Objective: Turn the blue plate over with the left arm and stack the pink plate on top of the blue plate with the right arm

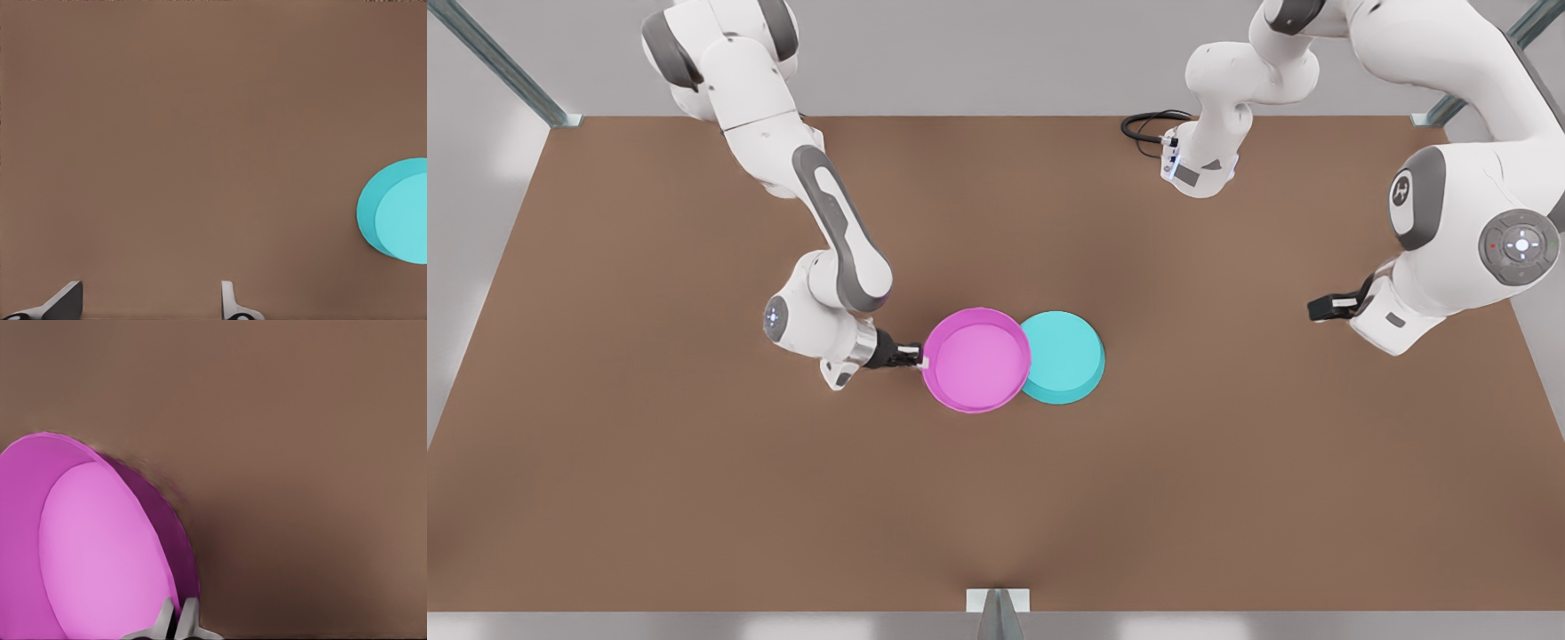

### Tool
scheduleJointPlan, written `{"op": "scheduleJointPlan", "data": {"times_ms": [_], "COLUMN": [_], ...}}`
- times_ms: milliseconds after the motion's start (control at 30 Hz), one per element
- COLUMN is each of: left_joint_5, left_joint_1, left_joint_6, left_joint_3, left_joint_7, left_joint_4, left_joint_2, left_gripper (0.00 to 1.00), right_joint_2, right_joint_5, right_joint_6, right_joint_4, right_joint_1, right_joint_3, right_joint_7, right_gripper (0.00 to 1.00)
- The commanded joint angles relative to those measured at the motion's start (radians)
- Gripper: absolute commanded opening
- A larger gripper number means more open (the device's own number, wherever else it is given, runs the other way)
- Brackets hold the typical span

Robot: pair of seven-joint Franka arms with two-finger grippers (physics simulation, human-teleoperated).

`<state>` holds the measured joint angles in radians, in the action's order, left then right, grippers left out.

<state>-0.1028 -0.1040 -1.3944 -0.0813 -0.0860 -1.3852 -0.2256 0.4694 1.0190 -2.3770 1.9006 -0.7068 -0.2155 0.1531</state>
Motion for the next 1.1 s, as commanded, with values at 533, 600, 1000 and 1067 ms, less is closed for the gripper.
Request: {"op": "scheduleJointPlan", "data": {"times_ms": [533, 600, 1000, 1067], "left_joint_5": [0.000, 0.000, 0.018, 0.017], "left_joint_1": [0.000, 0.000, -0.005, -0.011], "left_joint_6": [-0.009, -0.011, -0.009, -0.009], "left_joint_3": [-0.025, -0.026, -0.015, -0.015], "left_joint_7": [0.012, 0.012, 0.014, 0.014], "left_joint_4": [-0.002, -0.002, 0.008, 0.008], "left_joint_2": [-0.005, -0.011, -0.008, -0.003], "left_gripper": [1.00, 1.00, 1.00, 1.00], "right_joint_2": [0.090, 0.077, -0.362, -0.267], "right_joint_5": [0.156, 0.154, -1.007, -0.996], "right_joint_6": [-0.169, -0.165, 0.456, 0.668], "right_joint_4": [-0.049, -0.046, -0.146, -0.379], "right_joint_1": [-0.306, -0.306, 0.372, 0.533], "right_joint_3": [-0.087, -0.088, 0.064, 0.082], "right_joint_7": [-0.172, -0.172, -0.053, -0.052], "right_gripper": [1.00, 1.00, 1.00, 1.00]}}
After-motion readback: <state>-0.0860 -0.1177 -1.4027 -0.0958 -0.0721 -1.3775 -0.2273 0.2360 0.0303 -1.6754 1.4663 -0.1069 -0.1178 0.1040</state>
